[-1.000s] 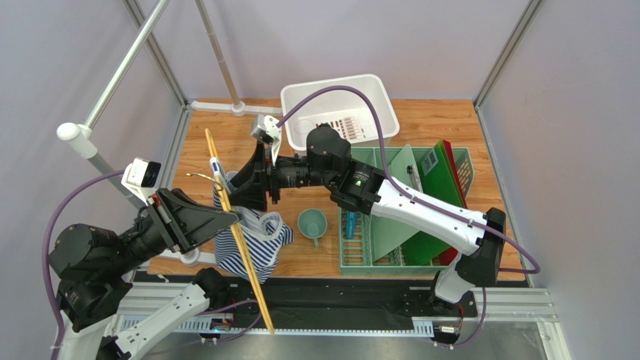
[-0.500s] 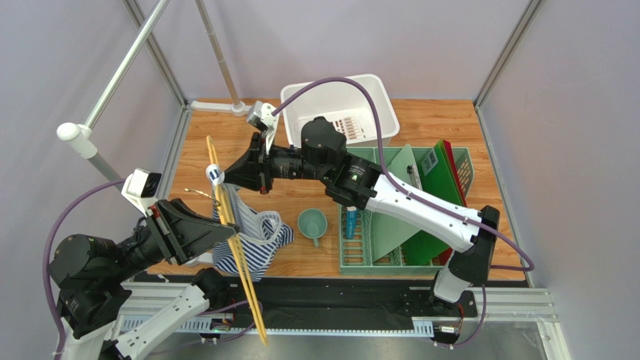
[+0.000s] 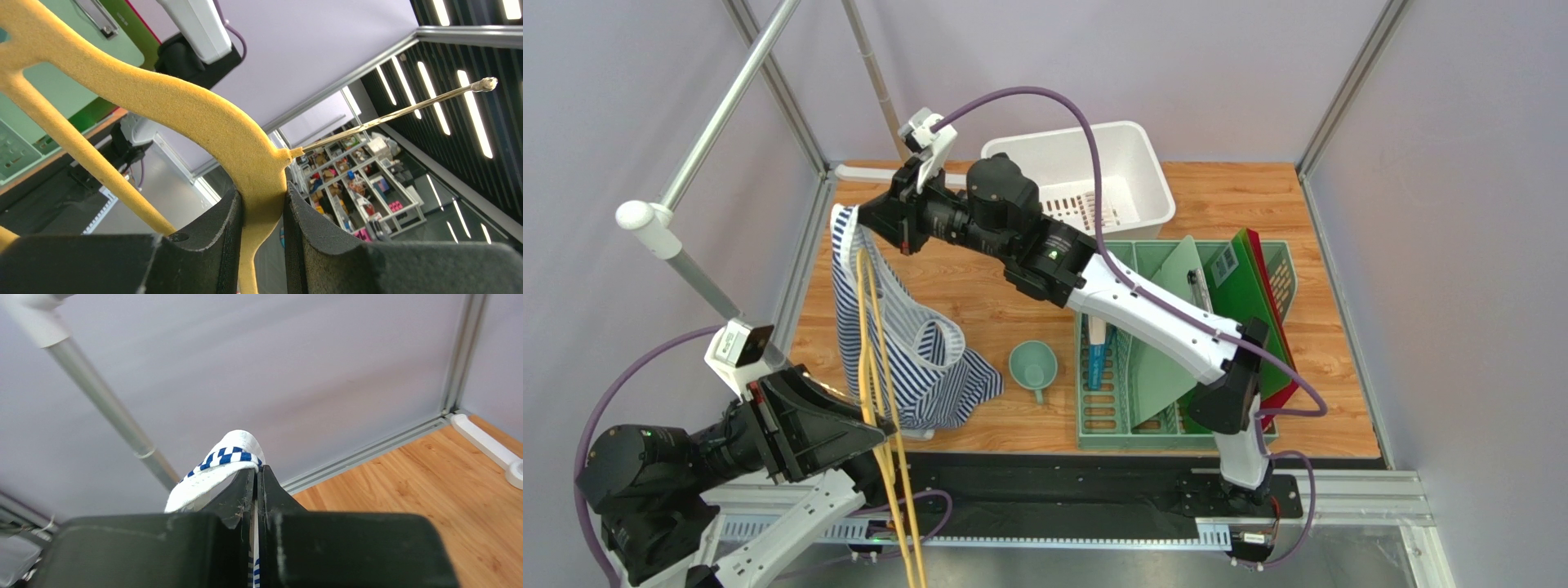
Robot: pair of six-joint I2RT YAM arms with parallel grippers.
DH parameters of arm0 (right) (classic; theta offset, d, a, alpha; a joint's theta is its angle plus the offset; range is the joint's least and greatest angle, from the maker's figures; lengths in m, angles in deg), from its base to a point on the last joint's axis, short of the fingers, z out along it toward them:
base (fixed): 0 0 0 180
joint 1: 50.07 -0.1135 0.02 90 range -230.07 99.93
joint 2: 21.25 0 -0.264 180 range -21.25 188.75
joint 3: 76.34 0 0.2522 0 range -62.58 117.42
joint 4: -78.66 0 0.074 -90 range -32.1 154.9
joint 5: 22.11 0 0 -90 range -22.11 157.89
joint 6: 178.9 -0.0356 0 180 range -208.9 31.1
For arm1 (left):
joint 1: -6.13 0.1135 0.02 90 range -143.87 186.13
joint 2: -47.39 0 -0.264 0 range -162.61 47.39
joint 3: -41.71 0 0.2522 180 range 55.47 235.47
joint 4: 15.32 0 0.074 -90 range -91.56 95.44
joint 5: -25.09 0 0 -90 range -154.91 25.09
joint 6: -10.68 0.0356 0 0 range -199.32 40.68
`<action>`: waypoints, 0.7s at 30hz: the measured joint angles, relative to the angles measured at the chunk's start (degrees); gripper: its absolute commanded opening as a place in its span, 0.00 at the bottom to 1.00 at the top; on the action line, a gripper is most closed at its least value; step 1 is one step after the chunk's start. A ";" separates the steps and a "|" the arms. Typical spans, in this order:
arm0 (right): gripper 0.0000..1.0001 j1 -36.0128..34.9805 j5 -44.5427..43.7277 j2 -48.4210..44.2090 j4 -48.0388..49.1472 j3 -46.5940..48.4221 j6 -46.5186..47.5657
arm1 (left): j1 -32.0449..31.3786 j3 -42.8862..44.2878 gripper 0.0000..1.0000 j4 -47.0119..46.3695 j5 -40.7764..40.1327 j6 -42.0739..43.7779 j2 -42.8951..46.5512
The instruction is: Remove the tank top from the hanger
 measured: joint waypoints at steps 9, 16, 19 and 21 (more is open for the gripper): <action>0.00 3.54 -7.04 8.57 -2.40 7.04 -2.03 | 0.00 2.01 0.00 3.89 3.72 1.46 0.92; 0.00 5.14 -5.84 9.99 -3.80 7.23 -2.62 | 0.00 18.97 0.00 18.84 -3.67 9.25 -0.92; 0.00 5.16 -2.19 9.90 -4.09 6.54 -1.92 | -0.02 27.47 0.00 25.53 -10.47 13.14 -1.75; 0.00 4.98 -0.04 9.62 -4.66 4.66 -1.11 | -0.04 30.25 0.00 28.79 -13.79 14.78 -1.75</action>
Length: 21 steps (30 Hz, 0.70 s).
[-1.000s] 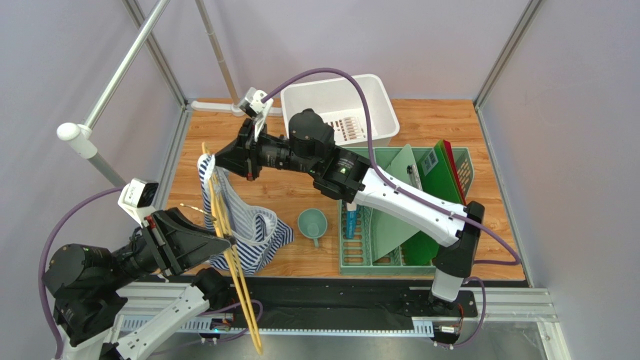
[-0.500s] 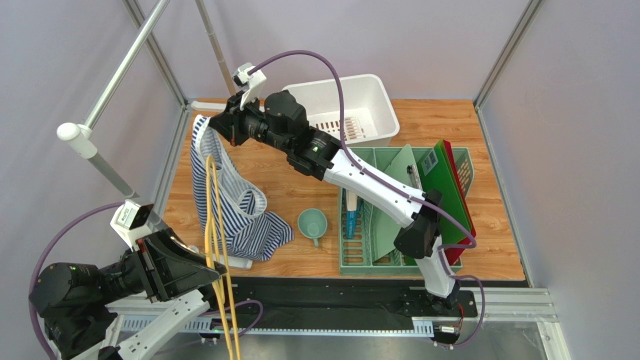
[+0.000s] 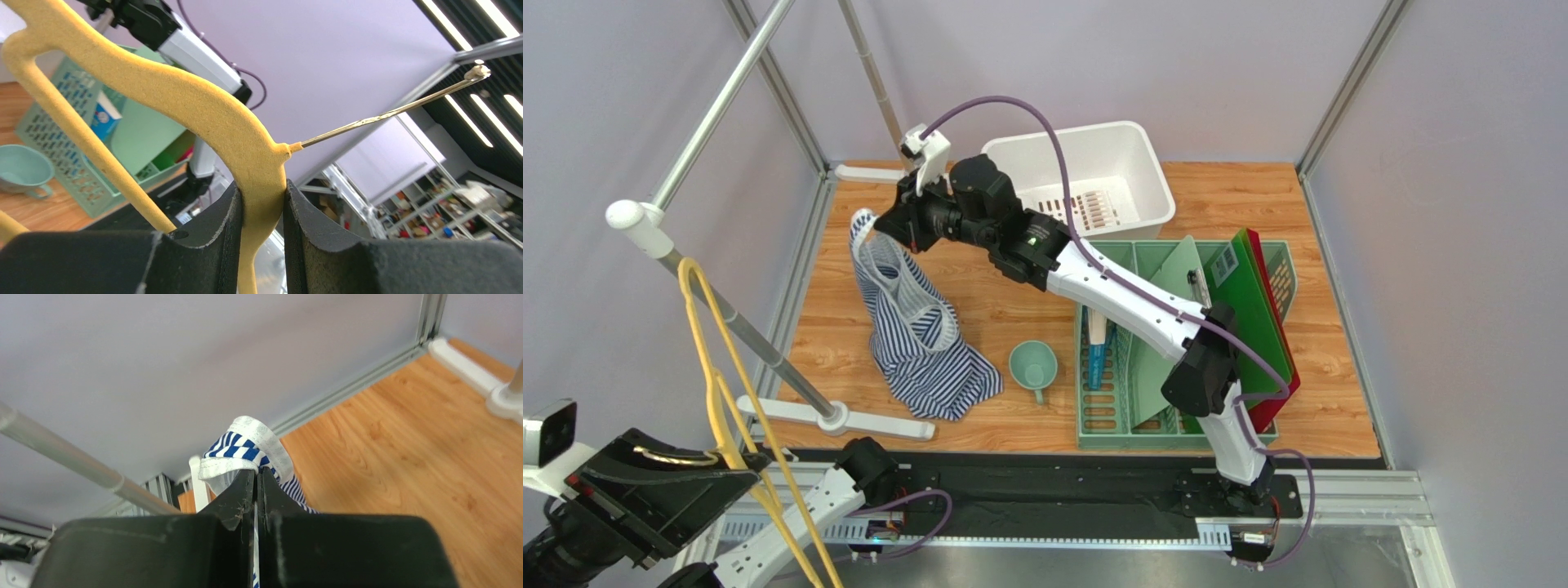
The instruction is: Remove the tank top from the hanger
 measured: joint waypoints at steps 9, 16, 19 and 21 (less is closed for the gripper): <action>0.05 -2.16 -1.25 0.68 -11.19 -8.79 3.63 | -0.02 0.37 0.00 6.10 -5.99 3.26 -0.39; 0.33 -4.42 -5.53 4.44 -18.25 -9.94 5.25 | 0.00 -4.94 0.00 4.94 -6.19 3.19 -0.48; 0.55 -4.85 -6.10 6.34 -19.98 -9.97 5.79 | -0.02 -6.40 0.00 3.54 -6.12 3.04 -0.50; 0.71 -4.98 -6.14 7.56 -21.03 -9.97 6.14 | -0.02 -7.52 0.00 2.32 -6.03 2.95 -0.50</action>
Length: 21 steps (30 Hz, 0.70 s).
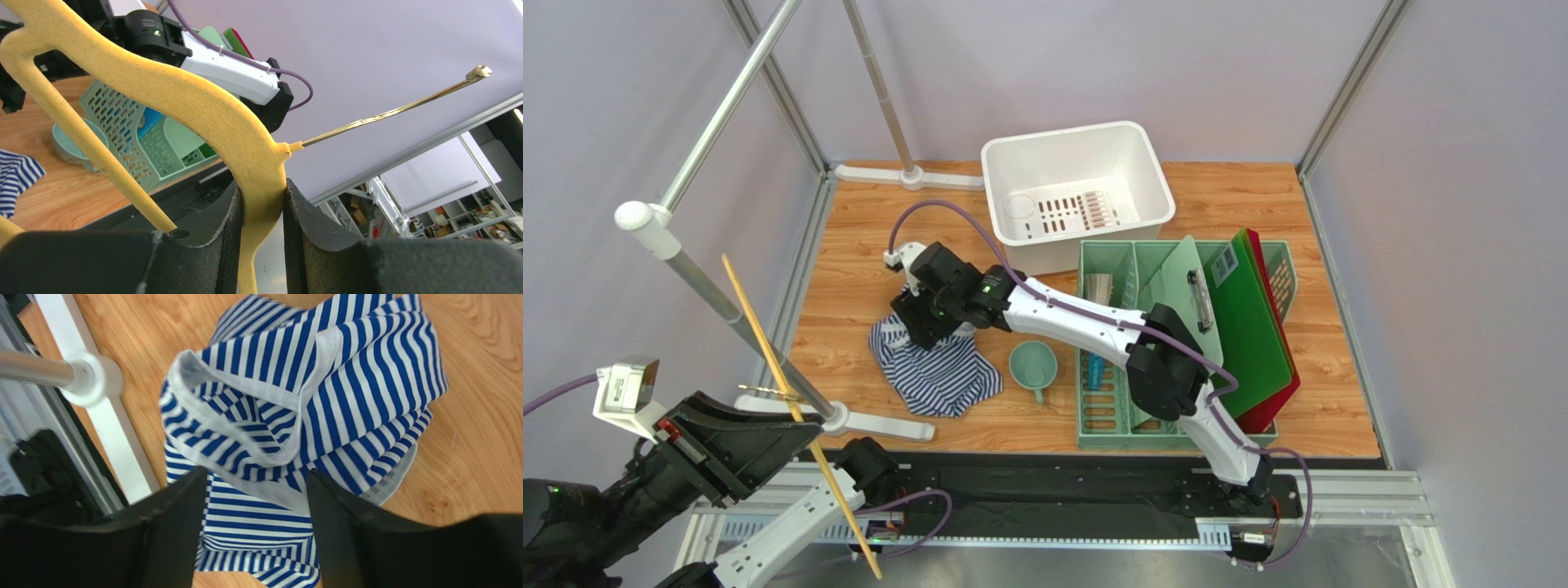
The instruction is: Remove the tank top from the hanger
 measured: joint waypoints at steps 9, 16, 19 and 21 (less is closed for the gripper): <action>1.00 -0.07 0.04 2.25 0.39 -2.91 2.01 | 0.02 -7.58 0.00 -6.25 -1.68 -0.24 -0.07; 1.00 -0.61 -0.39 2.23 2.45 -8.02 3.96 | 0.02 -11.67 0.00 -13.86 -5.11 -0.20 -0.85; 1.00 -1.18 -1.97 2.23 3.58 -8.02 6.01 | 0.02 -14.45 0.00 -17.77 -6.71 -0.17 -1.11; 1.00 -1.40 -3.06 2.23 3.89 -8.02 7.50 | 0.02 -15.65 0.00 -19.91 -7.54 -0.17 -2.01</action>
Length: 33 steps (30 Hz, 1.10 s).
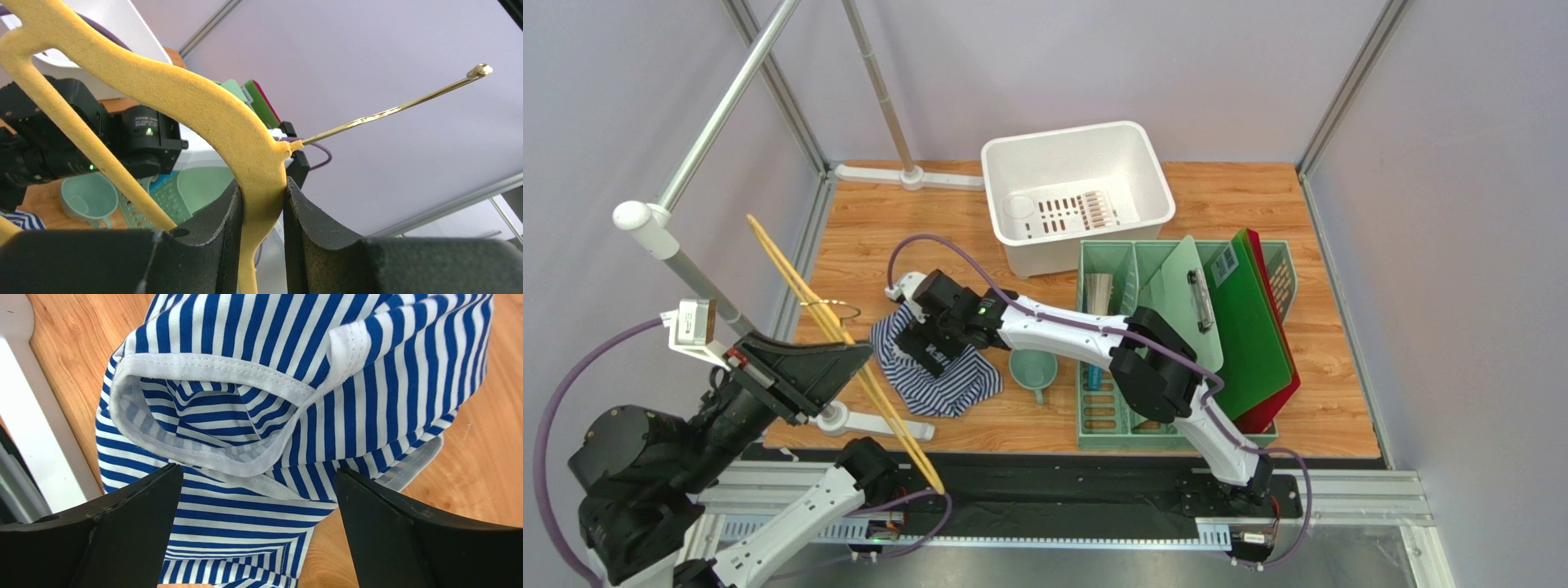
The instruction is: Remove the tank top from the hanger
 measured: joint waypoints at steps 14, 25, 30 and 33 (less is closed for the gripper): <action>1.00 -0.24 3.21 -0.31 5.44 -1.18 3.80 | 0.00 -7.10 0.00 -7.72 -13.05 -9.75 -4.39; 1.00 -4.70 -0.42 2.08 5.44 -3.56 2.99 | 0.00 -7.67 0.00 -7.72 -18.58 -15.76 -5.05; 0.97 -5.27 -4.09 4.22 6.25 -3.21 2.51 | 0.00 -7.32 0.00 -8.50 -18.34 -14.97 -7.26; 0.88 -4.55 -4.39 5.25 5.99 -1.57 1.79 | 0.00 -7.32 0.00 -8.52 -18.05 -14.88 -7.82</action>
